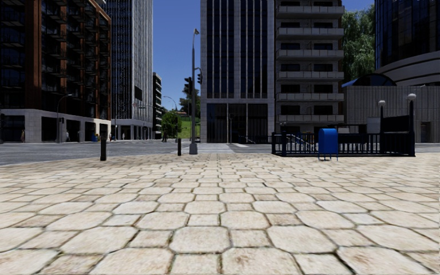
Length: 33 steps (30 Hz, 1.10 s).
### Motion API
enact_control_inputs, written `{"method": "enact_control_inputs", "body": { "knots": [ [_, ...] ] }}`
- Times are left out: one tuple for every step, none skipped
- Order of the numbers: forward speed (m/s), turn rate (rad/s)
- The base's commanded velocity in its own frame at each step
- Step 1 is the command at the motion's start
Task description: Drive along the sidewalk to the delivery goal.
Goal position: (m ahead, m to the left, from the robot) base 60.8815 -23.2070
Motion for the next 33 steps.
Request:
{"method": "enact_control_inputs", "body": {
  "knots": [
    [2.0,0.0],
    [2.0,0.0],
    [2.0,0.0],
    [2.0,0.0],
    [2.0,0.0],
    [2.0,0.0],
    [2.0,0.0],
    [2.0,0.0],
    [2.0,0.0],
    [2.0,0.0],
    [2.0,0.0],
    [2.0,0.0],
    [2.0,0.0],
    [2.0,0.0],
    [2.0,0.0],
    [2.0,0.0],
    [2.0,0.0],
    [2.0,0.02],
    [2.0,0.02],
    [2.0,0.06],
    [2.0,0.1],
    [2.0,0.14],
    [2.0,0.14],
    [2.0,0.17],
    [2.0,0.23],
    [2.0,0.25],
    [2.0,0.25],
    [2.0,0.25],
    [2.0,0.25],
    [2.0,0.25],
    [2.0,0.24],
    [2.0,0.24],
    [2.0,0.23]
  ]
}}
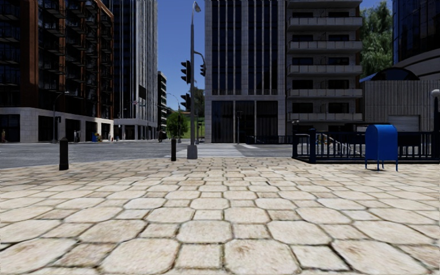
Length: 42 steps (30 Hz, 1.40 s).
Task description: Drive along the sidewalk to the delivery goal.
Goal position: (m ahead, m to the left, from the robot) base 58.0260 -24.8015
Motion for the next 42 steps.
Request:
{"method": "enact_control_inputs", "body": {
  "knots": [
    [2.0,0.15],
    [2.0,0.0],
    [2.0,0.0],
    [2.0,0.0],
    [2.0,0.0],
    [2.0,0.0],
    [2.0,0.0],
    [2.0,0.0],
    [2.0,0.0],
    [2.0,0.0],
    [2.0,0.0],
    [2.0,0.0],
    [2.0,0.0],
    [2.0,0.0],
    [2.0,0.0],
    [2.0,0.0],
    [2.0,0.0],
    [2.0,0.0],
    [2.0,0.0],
    [2.0,0.0],
    [2.0,0.0],
    [2.0,0.0],
    [2.0,0.0],
    [2.0,0.0],
    [2.0,0.0],
    [2.0,0.0],
    [2.0,0.0],
    [2.0,0.0],
    [2.0,0.0],
    [2.0,0.0],
    [2.0,0.0],
    [2.0,0.0],
    [2.0,0.0],
    [2.0,0.0],
    [2.0,0.0],
    [2.0,0.0],
    [2.0,0.0],
    [2.0,0.0],
    [2.0,0.0],
    [2.0,0.0],
    [2.0,0.0],
    [2.0,0.0]
  ]
}}
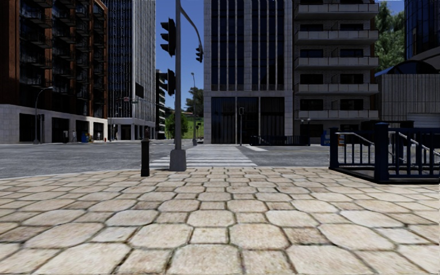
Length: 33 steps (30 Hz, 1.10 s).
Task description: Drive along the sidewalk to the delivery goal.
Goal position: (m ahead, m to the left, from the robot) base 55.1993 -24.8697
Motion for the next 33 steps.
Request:
{"method": "enact_control_inputs", "body": {
  "knots": [
    [2.0,0.0],
    [2.0,0.0],
    [2.0,0.0],
    [2.0,0.0],
    [2.0,0.0],
    [2.0,0.0],
    [2.0,0.0],
    [2.0,0.0],
    [2.0,0.0],
    [2.0,0.0],
    [2.0,0.0],
    [2.0,0.0],
    [2.0,0.0],
    [2.0,0.0],
    [2.0,0.0],
    [2.0,0.0],
    [2.0,0.0],
    [2.0,0.0],
    [2.0,0.0],
    [2.0,0.0],
    [2.0,0.0],
    [2.0,0.0],
    [2.0,0.0],
    [2.0,0.0],
    [2.0,0.0],
    [2.0,0.0],
    [2.0,0.0],
    [2.0,0.0],
    [2.0,0.0],
    [2.0,0.0],
    [2.0,0.0],
    [2.0,0.0],
    [2.0,0.0]
  ]
}}
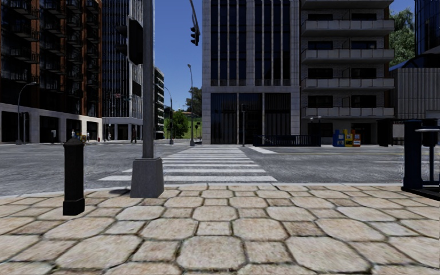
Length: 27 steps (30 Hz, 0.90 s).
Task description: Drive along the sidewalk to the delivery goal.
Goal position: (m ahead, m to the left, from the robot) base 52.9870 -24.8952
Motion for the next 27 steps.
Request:
{"method": "enact_control_inputs", "body": {
  "knots": [
    [2.0,0.0],
    [2.0,0.0],
    [2.0,0.0],
    [2.0,0.0],
    [2.0,0.0],
    [2.0,0.0],
    [2.0,0.0],
    [2.0,0.0],
    [2.0,0.0],
    [2.0,0.0],
    [2.0,0.0],
    [2.0,0.0],
    [2.0,0.0],
    [2.0,0.0],
    [2.0,0.0],
    [2.0,0.0],
    [2.0,0.0],
    [2.0,0.0],
    [2.0,0.0],
    [2.0,0.0],
    [2.0,0.0],
    [2.0,0.0],
    [2.0,0.0],
    [2.0,0.0],
    [2.0,0.0],
    [2.0,0.0],
    [2.0,0.0]
  ]
}}
